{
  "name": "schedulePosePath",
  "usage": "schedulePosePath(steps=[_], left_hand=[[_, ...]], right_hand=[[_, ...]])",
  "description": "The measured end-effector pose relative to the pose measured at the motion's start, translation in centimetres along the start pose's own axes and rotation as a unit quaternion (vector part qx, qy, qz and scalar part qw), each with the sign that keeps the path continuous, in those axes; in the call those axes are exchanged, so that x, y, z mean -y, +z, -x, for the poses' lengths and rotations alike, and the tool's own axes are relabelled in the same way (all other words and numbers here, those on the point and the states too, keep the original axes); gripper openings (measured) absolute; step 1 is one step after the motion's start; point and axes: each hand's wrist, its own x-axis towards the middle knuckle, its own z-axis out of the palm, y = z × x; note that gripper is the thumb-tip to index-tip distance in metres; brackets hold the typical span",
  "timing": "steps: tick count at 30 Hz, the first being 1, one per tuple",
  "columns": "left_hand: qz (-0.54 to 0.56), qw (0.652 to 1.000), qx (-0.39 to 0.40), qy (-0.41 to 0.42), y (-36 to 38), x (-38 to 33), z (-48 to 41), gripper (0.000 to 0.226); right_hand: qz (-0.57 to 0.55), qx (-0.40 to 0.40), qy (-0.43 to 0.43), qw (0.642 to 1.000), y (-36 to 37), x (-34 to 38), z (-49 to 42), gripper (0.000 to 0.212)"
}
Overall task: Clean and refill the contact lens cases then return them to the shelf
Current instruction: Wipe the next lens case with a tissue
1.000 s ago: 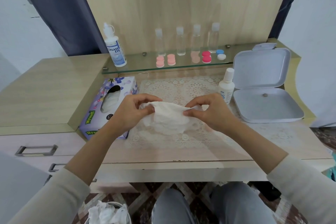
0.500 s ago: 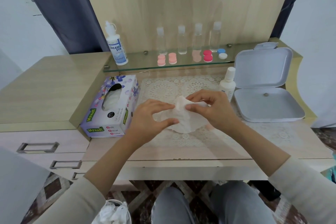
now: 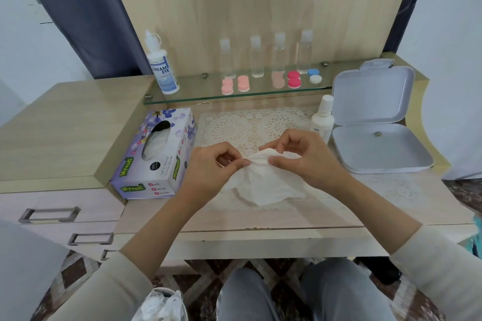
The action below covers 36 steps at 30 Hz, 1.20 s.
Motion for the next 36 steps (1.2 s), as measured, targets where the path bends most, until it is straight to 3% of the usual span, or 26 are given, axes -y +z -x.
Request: schedulePosePath(steps=[5,10,13,17,19,22,26,29,32,36], left_hand=[[0.091,0.991,-0.010,-0.102,0.0,-0.5,-0.1,0.014],[0.135,0.981,-0.024,-0.136,0.1,-1.3,-0.1,0.014],[0.174,0.973,-0.020,-0.150,-0.2,-1.6,-0.3,0.014],[0.159,0.979,-0.008,-0.125,-0.3,-1.5,-0.2,0.014],[0.091,0.992,0.002,-0.086,-0.3,-1.3,-0.1,0.015],[0.049,0.998,0.024,-0.039,-0.3,-1.0,0.0,0.019],[0.014,0.999,0.029,-0.011,-0.4,-1.2,0.1,0.023],[0.004,1.000,0.027,-0.010,-0.2,-1.4,0.1,0.025],[0.031,0.999,0.017,-0.019,0.1,-1.6,0.1,0.025],[0.096,0.994,0.018,-0.058,0.2,-1.8,0.0,0.019]], right_hand=[[0.062,-0.023,-0.034,0.997,0.8,-0.1,0.2,0.031],[0.095,-0.027,-0.075,0.992,1.8,0.5,0.8,0.014],[0.074,-0.037,-0.085,0.993,2.4,0.5,0.9,0.030],[0.029,-0.069,-0.021,0.997,2.6,0.5,0.8,0.025],[0.011,-0.070,0.000,0.997,2.5,0.7,1.0,0.035],[0.085,-0.028,0.005,0.996,2.1,0.8,0.8,0.050],[0.145,-0.097,-0.030,0.984,2.2,0.5,0.2,0.012],[0.174,-0.132,-0.093,0.971,2.1,-0.1,0.2,0.018],[0.188,-0.115,-0.145,0.965,2.3,-0.1,0.5,0.032],[0.156,-0.057,-0.134,0.977,2.7,-0.1,1.1,0.010]])
